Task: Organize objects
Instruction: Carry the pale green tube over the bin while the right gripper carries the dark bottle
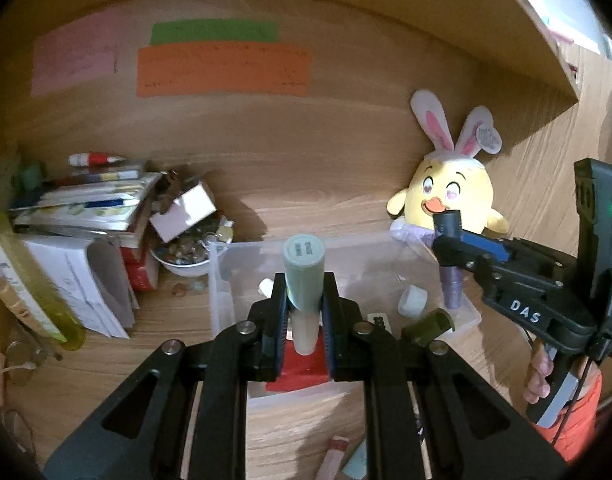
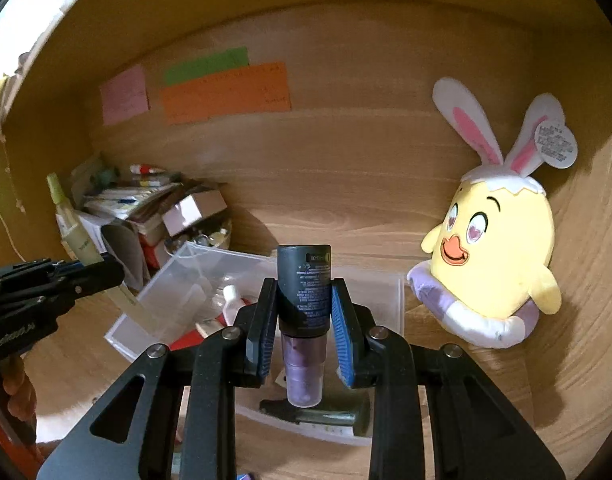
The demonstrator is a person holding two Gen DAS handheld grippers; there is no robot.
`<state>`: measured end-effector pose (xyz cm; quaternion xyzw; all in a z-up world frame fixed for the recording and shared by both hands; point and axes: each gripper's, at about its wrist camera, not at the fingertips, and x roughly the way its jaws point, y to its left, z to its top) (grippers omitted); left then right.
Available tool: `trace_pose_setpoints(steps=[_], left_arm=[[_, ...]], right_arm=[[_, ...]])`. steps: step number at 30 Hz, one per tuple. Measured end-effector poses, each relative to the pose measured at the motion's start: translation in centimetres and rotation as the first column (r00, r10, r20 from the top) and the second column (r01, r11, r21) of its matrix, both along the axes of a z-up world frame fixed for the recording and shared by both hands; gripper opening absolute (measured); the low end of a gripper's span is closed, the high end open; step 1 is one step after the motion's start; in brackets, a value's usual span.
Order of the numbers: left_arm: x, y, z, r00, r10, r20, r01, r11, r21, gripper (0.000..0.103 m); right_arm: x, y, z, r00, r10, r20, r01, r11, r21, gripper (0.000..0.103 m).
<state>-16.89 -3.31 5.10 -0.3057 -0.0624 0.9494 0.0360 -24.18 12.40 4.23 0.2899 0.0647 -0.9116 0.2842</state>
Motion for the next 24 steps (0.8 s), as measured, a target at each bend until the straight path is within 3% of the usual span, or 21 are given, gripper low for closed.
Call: trace_pose_setpoints(steps=[15,24], left_arm=[[-4.6,2.8,-4.5,0.984,-0.097,0.149,0.093,0.995,0.035,0.015],[-5.9,2.2,-6.3,0.97,-0.128,0.209,0.104,0.987,0.122,0.015]], right_arm=[[-2.9,-2.1,-4.8,0.998,-0.024,0.052,0.016,0.987,0.159,0.024],[-3.1,-3.0,-5.6,0.998,-0.002,0.068,-0.01,0.984,0.179,0.024]])
